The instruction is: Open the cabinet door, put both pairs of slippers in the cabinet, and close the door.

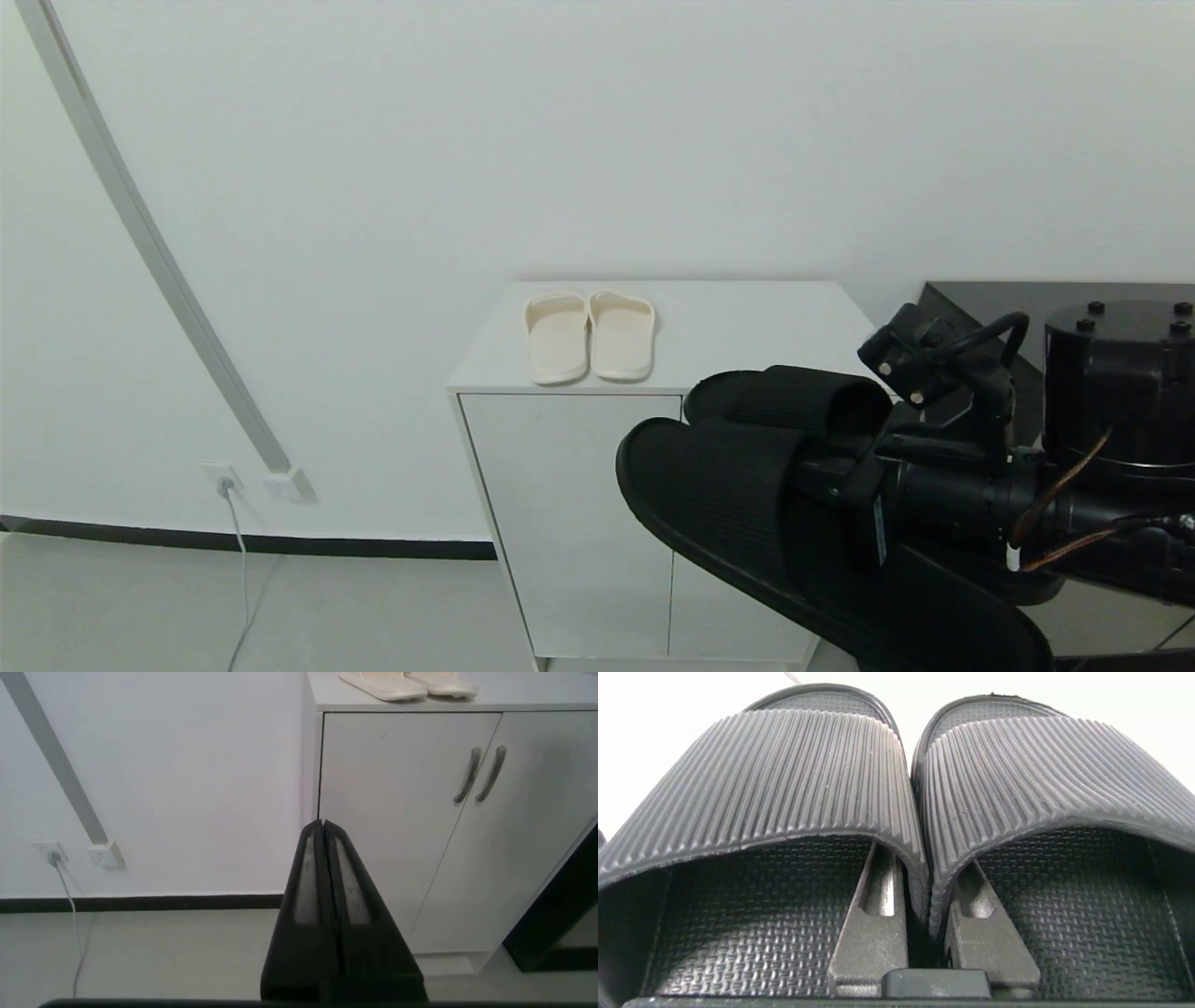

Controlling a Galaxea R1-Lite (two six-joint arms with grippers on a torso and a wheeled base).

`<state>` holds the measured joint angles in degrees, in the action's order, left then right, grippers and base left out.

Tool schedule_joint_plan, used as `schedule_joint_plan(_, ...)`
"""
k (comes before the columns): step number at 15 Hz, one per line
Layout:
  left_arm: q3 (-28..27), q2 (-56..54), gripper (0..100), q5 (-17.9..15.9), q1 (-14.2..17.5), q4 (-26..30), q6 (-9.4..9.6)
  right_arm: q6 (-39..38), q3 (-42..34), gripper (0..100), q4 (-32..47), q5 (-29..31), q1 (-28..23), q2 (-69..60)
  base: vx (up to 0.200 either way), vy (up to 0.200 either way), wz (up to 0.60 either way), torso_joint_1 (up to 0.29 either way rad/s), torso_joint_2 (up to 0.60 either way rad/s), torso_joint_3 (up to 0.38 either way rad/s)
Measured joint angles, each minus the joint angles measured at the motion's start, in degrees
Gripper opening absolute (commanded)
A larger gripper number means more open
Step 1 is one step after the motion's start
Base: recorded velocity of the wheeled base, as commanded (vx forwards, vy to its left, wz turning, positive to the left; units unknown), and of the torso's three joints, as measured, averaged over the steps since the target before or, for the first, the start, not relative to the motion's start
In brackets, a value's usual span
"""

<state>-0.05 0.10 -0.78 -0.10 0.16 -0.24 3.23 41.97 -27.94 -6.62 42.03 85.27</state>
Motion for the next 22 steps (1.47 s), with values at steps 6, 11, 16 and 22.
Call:
schedule_joint_plan(6,0.00,0.00,0,0.05,0.00,0.02,0.02,0.07,-0.11,0,0.00,0.09,-0.04,0.06,0.000,0.000,0.00,0.000,0.00,0.000)
schedule_joint_plan(11,0.02,0.00,0,0.02,0.00,0.00,0.00,0.18,-0.60,0,-0.09,0.11,-0.02,0.09,0.000,0.000,0.00,-0.129,0.31,0.183)
schedule_joint_plan(16,-0.06,0.00,100,-0.06,0.00,0.11,-0.02,0.24,-1.29,0,-0.05,0.28,-0.02,0.11,0.000,0.000,0.00,-0.210,0.53,0.316)
schedule_joint_plan(22,-0.05,0.00,100,-0.01,0.00,0.09,-0.02,1.41,-2.34,0,-0.06,0.27,0.05,-0.02,0.000,0.000,0.00,-0.178,0.50,0.323)
